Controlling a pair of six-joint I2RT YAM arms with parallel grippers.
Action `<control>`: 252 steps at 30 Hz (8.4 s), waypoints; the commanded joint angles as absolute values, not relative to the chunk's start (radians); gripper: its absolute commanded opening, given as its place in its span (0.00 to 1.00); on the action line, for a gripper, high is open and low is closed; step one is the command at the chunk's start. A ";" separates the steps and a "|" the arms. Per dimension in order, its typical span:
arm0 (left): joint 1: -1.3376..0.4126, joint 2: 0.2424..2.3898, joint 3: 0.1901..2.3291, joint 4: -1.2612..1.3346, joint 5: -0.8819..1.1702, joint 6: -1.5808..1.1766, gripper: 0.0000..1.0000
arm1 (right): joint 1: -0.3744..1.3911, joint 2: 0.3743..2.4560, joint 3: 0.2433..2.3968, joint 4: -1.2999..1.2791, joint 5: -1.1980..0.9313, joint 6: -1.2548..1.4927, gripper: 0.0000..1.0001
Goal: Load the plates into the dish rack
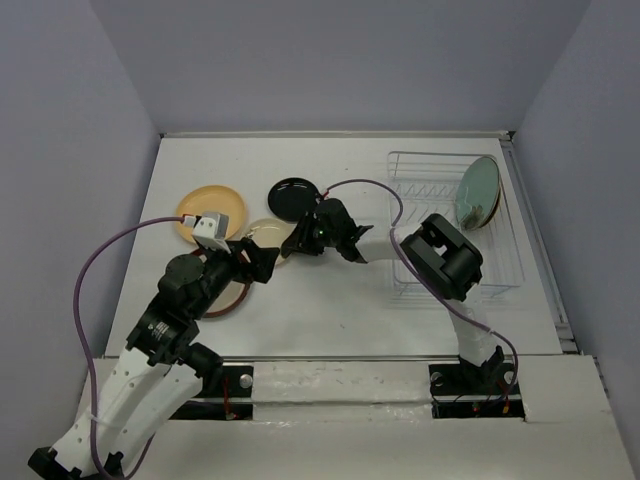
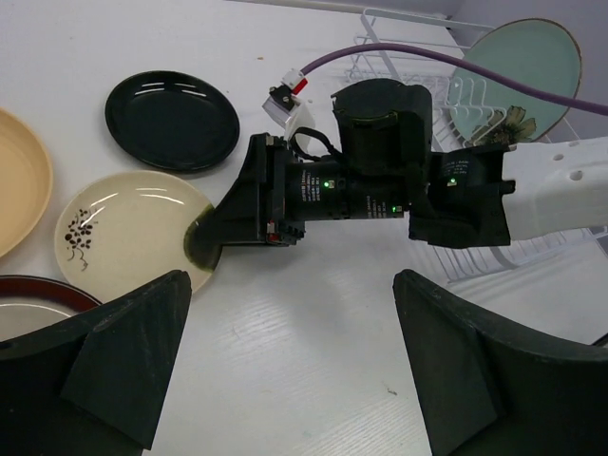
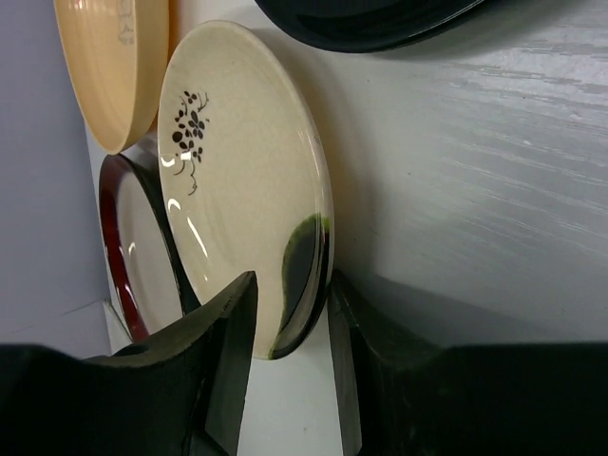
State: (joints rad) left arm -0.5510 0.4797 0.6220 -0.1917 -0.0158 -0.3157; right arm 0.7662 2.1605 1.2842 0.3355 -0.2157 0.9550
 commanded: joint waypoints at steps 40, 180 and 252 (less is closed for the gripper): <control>-0.526 0.328 0.603 -0.103 0.216 -0.302 0.99 | 0.293 1.407 1.333 -0.376 1.049 -0.097 0.07; -0.437 0.595 0.368 0.406 0.281 -0.661 0.99 | 0.526 1.195 0.977 0.066 -0.384 0.542 0.07; -0.391 0.448 0.624 -0.112 0.192 -0.278 0.99 | 0.138 1.480 1.216 -0.239 0.436 0.170 0.76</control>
